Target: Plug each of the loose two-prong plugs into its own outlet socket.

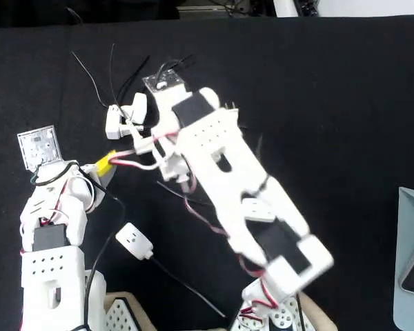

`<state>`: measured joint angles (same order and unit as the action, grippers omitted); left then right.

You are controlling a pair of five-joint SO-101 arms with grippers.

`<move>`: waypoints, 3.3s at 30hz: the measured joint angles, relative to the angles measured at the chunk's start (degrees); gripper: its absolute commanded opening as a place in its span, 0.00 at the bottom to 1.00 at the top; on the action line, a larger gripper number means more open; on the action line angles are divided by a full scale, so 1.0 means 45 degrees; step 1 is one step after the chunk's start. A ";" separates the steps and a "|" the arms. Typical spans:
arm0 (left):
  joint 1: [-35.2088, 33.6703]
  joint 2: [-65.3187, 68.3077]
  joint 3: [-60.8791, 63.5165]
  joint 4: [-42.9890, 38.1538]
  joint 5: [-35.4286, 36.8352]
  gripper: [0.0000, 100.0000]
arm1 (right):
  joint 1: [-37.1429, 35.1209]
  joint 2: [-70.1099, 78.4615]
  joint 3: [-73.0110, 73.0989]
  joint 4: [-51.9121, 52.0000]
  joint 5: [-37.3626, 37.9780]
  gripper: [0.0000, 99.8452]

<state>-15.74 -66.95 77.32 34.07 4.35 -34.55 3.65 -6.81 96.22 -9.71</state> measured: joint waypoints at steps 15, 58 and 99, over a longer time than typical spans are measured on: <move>0.2051 0.0000 -0.2676 0.1661 0.1055 0.35 | -0.1153 -0.8557 0.7971 -0.5744 0.2188 0.01; 0.3282 -0.1270 -0.2969 0.9846 -0.8303 0.41 | 0.2559 -1.0530 1.2386 -1.0335 0.1778 0.01; 0.5783 -0.1094 0.2110 0.4357 -0.9748 0.21 | 0.3321 -1.0530 1.2425 -1.0413 0.1758 0.01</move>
<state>10.29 -71.87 86.81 53.67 -39.52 -19.60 -43.74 49.10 49.36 -1.80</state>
